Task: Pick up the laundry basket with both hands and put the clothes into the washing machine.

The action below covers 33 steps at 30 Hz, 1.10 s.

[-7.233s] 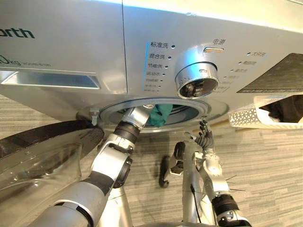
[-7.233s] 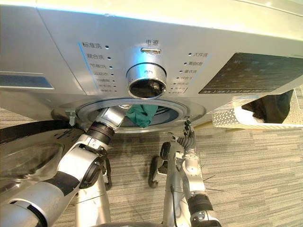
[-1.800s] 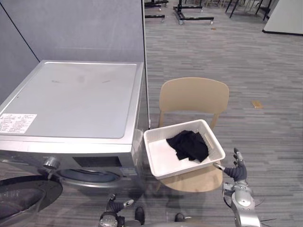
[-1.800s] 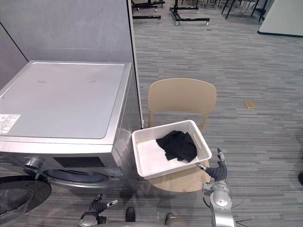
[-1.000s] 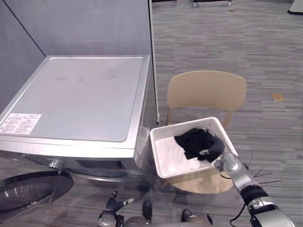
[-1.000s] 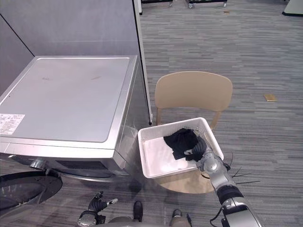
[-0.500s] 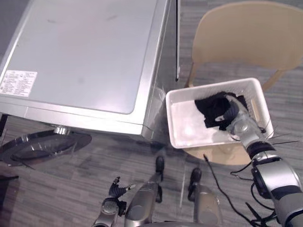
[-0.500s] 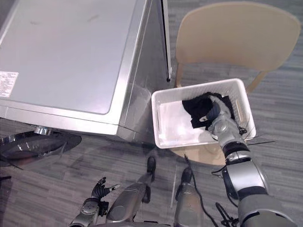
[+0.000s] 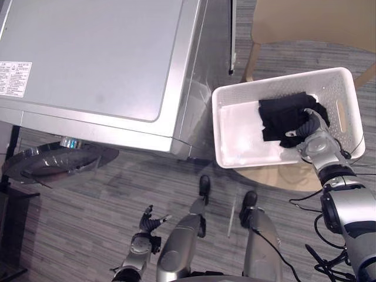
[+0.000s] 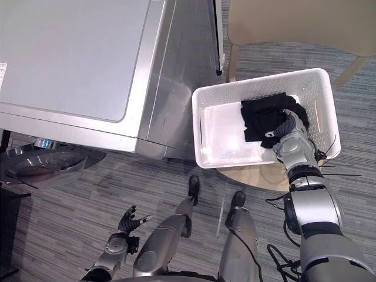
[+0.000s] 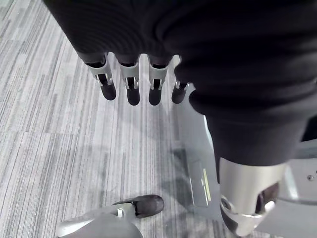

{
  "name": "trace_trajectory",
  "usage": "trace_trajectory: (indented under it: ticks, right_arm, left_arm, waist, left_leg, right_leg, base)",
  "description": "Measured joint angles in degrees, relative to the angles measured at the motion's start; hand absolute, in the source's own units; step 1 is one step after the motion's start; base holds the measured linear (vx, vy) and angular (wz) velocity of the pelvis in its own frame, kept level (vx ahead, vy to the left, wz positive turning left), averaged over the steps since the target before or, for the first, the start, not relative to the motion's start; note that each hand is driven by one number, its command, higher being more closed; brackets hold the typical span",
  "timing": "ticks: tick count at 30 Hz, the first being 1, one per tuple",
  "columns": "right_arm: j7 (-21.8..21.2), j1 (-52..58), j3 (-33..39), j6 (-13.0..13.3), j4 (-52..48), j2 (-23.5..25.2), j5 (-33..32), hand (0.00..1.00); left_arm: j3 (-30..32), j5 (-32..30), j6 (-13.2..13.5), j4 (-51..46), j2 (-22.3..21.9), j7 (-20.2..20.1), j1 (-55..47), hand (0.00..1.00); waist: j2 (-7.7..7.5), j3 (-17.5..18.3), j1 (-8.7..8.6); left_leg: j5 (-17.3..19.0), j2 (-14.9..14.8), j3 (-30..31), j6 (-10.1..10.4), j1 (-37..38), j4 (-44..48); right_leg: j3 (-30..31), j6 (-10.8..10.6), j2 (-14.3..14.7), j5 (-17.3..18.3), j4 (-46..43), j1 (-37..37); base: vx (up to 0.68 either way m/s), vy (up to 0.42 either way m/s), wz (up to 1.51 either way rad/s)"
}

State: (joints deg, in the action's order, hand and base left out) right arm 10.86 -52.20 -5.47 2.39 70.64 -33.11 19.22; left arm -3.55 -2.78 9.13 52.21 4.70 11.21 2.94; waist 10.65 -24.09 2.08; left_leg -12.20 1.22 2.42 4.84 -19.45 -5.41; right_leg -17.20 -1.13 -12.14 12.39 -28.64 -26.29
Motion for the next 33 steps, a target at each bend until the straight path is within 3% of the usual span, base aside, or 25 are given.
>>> trace_trajectory:
  ticks: [12,18,20,23,26,28,33]
  right_arm:
    - [-2.0,0.0,1.7,-0.1,-4.8,0.1,-16.7,1.0]
    - [-0.7,6.7,5.3,3.4,-24.0,1.7,-28.8,1.0]
    - [-0.3,11.8,7.2,4.2,-30.4,3.5,-32.3,1.0]
    - [0.2,20.5,8.0,5.8,-40.6,8.9,-37.1,1.0]
    - [0.1,27.4,8.1,7.9,-51.1,13.1,-39.6,1.0]
    - [0.1,31.4,9.0,9.0,-58.3,15.6,-40.1,1.0]
    - [-0.9,39.5,10.0,11.3,-71.7,19.9,-40.1,1.0]
  left_arm:
    - [-0.7,1.1,0.1,-1.1,0.0,0.0,0.6,0.0]
    - [-0.5,1.1,-0.2,-1.0,-0.3,0.0,0.5,0.0]
    - [-0.4,1.1,-0.5,-1.0,-0.4,0.0,0.2,0.0]
    - [-0.3,1.1,-1.2,-1.0,-0.4,0.0,-1.1,0.0]
    - [-0.3,1.0,-1.5,-1.1,-0.6,0.0,-2.9,0.0]
    - [-0.3,1.0,-1.5,-1.2,-1.0,0.0,-4.2,0.0]
    - [-0.4,1.0,-1.8,-3.5,-1.1,0.0,-6.9,0.0]
  waist:
    - [-0.07,0.0,0.05]
    - [-0.72,0.3,-1.48]
    - [-1.53,1.1,-1.6]
    - [-3.94,4.2,-2.55]
    - [-5.3,7.2,-3.03]
    - [-5.42,9.5,-3.12]
    - [-6.23,13.1,-3.46]
  left_leg:
    - [-0.7,-0.2,-0.2,-0.9,2.5,0.0]
    - [-0.7,-1.3,-1.2,-0.9,4.2,0.1]
    - [-0.6,-1.2,-1.3,-0.9,5.2,0.1]
    - [-0.1,-1.3,-1.3,-0.1,7.0,0.1]
    - [0.4,-1.3,-1.4,-0.1,8.5,0.0]
    - [1.7,-1.7,-1.5,-1.4,9.4,0.0]
    - [3.2,-2.0,-2.2,-1.9,11.9,0.0]
  right_leg:
    - [0.0,0.1,0.2,0.4,0.1,2.6]
    - [0.0,-0.5,2.2,-2.1,5.4,6.4]
    - [0.0,-0.8,2.3,-2.6,6.8,8.0]
    - [-0.1,-1.5,2.9,-3.4,10.0,11.2]
    - [-0.1,-1.8,3.4,-4.3,12.9,14.0]
    - [0.0,-2.0,4.1,-5.1,15.0,15.6]
    - [0.0,-2.5,5.1,-7.0,19.5,20.0]
  base:
    - [0.01,-0.053,0.0]
    - [0.01,0.005,-0.09]
    - [0.04,0.016,-0.04]
    - [0.08,0.006,-0.01]
    - [0.08,-0.002,-0.06]
    - [0.06,0.004,-0.09]
    - [0.04,0.003,-0.05]
